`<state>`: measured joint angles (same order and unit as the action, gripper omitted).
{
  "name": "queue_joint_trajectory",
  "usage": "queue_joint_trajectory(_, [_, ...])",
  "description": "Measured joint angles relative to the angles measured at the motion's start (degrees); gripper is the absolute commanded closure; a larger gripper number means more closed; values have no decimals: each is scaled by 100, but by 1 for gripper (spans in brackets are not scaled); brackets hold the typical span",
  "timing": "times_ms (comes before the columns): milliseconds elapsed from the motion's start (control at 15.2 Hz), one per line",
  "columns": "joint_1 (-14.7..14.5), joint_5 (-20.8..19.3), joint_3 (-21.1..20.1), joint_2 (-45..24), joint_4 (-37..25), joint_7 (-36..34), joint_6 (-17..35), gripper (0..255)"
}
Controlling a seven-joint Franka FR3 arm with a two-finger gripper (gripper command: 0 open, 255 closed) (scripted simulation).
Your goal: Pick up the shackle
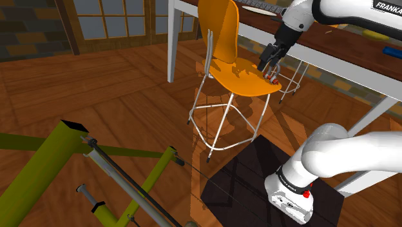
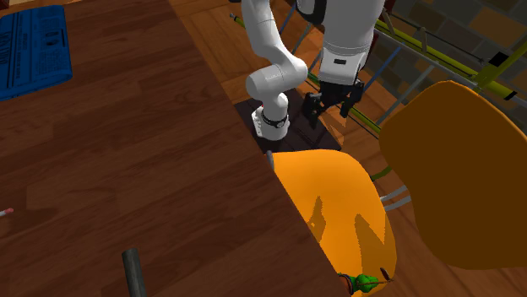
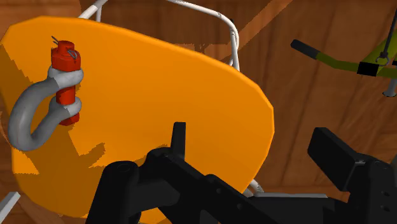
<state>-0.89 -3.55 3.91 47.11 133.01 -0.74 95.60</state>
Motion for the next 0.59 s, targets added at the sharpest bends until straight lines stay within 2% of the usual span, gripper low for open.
queue_joint_trajectory(198, [51, -79, 148, -49, 1, 137, -14, 0])
queue_joint_trajectory(594, [295, -475, 839, -260, 69, 785, -16, 0])
